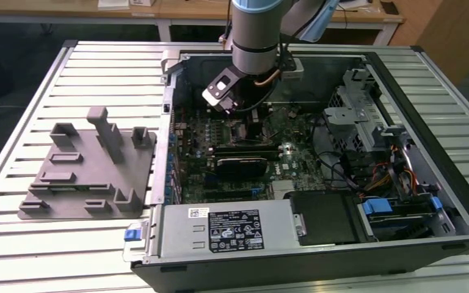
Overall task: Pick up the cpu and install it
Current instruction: 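Place the cpu into insertion slot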
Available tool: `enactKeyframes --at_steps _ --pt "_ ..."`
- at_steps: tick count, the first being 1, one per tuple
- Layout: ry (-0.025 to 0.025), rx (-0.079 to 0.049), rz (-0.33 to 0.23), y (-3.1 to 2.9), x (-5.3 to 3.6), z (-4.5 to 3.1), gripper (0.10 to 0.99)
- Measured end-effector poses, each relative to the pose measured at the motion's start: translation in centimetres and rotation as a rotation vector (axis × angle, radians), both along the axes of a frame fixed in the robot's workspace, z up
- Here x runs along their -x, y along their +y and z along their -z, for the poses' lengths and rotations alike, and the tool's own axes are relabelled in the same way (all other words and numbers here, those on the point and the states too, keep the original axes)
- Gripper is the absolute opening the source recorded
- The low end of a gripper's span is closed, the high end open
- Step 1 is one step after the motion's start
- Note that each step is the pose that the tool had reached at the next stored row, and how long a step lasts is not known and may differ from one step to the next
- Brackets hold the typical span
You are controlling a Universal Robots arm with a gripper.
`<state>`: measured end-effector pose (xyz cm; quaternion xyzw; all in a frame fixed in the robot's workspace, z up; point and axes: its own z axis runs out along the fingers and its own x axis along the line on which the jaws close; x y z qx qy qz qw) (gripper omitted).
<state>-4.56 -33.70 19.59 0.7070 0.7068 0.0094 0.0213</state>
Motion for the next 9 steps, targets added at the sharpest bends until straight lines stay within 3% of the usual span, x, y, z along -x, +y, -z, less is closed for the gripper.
enactKeyframes --at_steps 9 --pt "0.0001 -0.010 0.054 0.00 0.04 0.08 0.529"
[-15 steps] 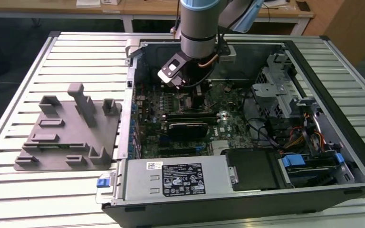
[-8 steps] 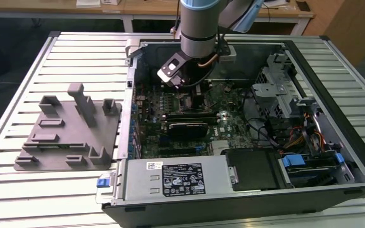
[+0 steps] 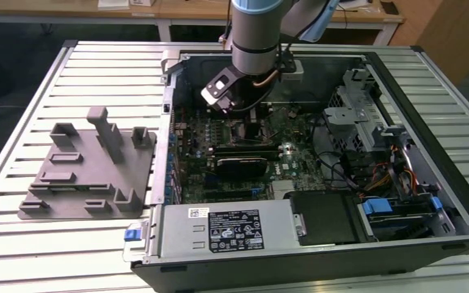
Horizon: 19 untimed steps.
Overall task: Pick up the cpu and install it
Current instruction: 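Place the cpu into insertion slot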
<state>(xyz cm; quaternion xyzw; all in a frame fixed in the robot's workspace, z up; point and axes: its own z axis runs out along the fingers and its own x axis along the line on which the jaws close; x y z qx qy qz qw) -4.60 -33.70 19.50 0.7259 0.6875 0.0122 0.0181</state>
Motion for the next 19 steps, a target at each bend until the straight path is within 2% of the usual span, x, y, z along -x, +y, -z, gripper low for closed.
enactKeyframes --at_steps 4,14,19 --pt "-0.0003 -0.004 0.011 0.00 0.13 0.05 0.529" --pt "0.0004 -0.004 0.008 0.00 0.16 0.07 0.529" --pt "0.0022 -0.004 0.007 0.00 0.07 -0.12 0.529"
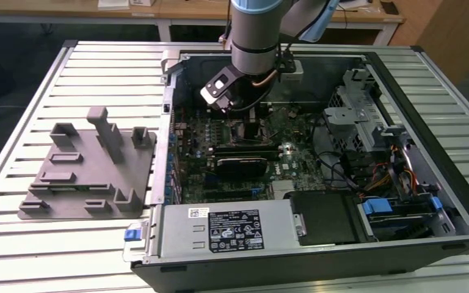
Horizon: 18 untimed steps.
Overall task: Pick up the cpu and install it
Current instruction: 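Place the cpu into insertion slot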
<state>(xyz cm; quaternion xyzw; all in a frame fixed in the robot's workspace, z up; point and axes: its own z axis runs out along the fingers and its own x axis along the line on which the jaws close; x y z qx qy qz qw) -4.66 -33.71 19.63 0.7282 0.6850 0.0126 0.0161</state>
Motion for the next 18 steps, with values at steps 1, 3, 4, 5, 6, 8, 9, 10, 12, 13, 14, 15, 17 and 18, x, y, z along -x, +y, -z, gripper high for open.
enactKeyframes --at_steps 1,3,4,5,6,8,9,10,12,13,14,15,17,18 --pt "0.0003 0.000 0.000 0.00 -0.02 -0.06 0.529" --pt "0.0005 0.000 0.000 0.01 -0.04 -0.10 0.529" --pt "0.0006 0.000 0.000 0.01 -0.04 -0.10 0.529" --pt "0.0005 0.000 -0.001 0.01 -0.05 -0.10 0.529" --pt "0.0006 0.000 -0.005 0.01 -0.05 -0.11 0.529" --pt "0.0006 0.000 -0.021 0.01 -0.05 -0.11 0.529" --pt "0.0007 0.000 -0.030 0.01 -0.05 -0.11 0.529" --pt "0.0007 0.000 -0.038 0.01 -0.05 -0.11 0.529" --pt "0.0007 0.000 -0.047 0.01 -0.05 -0.11 0.529" --pt "0.0007 0.000 -0.047 0.00 -0.05 -0.11 0.529" --pt "0.0006 0.000 -0.047 -0.01 -0.05 -0.08 0.529" --pt "0.0007 0.000 -0.048 -0.01 -0.04 -0.07 0.529" --pt "0.0008 0.000 -0.055 -0.01 -0.04 -0.04 0.529" --pt "0.0008 0.000 -0.059 -0.01 -0.04 -0.03 0.529"
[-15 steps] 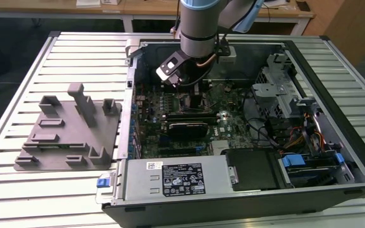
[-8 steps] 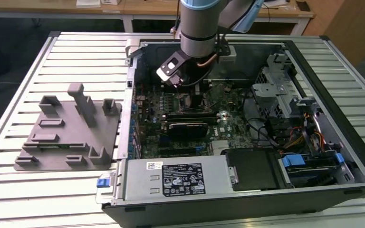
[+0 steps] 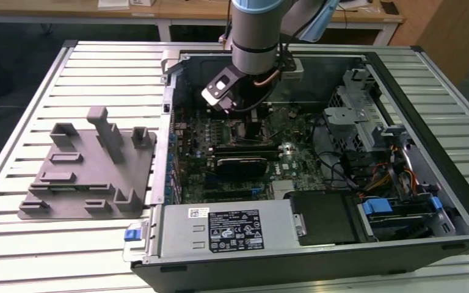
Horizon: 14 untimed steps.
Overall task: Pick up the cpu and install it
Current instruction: 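Place the cpu into insertion slot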
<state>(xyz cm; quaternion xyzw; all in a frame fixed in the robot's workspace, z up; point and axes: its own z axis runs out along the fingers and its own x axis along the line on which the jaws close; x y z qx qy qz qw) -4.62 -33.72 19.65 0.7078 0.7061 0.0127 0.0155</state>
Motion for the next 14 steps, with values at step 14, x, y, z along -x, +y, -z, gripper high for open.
enactKeyframes --at_steps 14 --pt "-0.0001 0.000 -0.013 0.00 0.12 0.15 0.529"
